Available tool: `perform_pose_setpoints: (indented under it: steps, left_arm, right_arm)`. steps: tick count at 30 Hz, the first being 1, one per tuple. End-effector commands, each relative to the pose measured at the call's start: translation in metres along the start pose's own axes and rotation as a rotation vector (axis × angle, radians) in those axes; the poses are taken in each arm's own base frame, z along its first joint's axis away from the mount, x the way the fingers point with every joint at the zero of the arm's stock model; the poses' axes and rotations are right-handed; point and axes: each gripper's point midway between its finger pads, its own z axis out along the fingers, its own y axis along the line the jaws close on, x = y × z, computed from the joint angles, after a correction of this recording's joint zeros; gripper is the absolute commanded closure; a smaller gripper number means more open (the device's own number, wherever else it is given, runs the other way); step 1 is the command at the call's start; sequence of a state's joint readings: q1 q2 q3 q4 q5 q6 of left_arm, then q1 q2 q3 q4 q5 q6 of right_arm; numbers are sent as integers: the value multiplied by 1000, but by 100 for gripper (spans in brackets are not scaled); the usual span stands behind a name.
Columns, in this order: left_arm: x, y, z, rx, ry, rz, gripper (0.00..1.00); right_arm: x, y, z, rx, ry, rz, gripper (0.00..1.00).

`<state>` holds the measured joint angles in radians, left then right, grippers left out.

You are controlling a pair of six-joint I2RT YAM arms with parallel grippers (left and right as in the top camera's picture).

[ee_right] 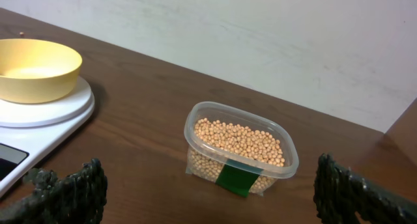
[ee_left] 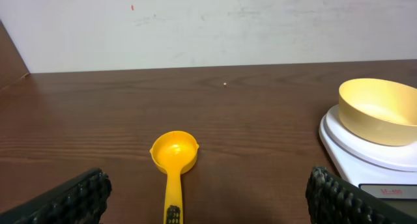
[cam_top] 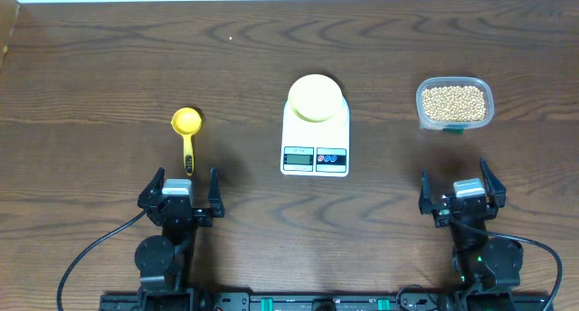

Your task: Scoop item into bowl and weigh 50g on scale

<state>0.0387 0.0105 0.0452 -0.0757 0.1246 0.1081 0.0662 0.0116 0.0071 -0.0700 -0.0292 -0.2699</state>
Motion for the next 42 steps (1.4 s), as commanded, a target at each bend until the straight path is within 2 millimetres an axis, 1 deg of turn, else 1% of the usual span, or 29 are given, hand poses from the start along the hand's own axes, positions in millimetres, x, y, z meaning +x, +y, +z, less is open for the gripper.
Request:
perform_pose_setpoints:
  steps: [1, 38, 42]
  left_arm:
    - [16, 2, 2, -9, 35, -5, 3]
    - [15, 2, 2, -9, 34, 7, 2]
    - [13, -7, 2, 43, 24, 3, 2]
  right_arm:
    - [0, 1, 0, -2, -1, 7, 1]
    - [0, 1, 0, -2, -1, 7, 1]
    - [0, 1, 0, -2, -1, 7, 1]
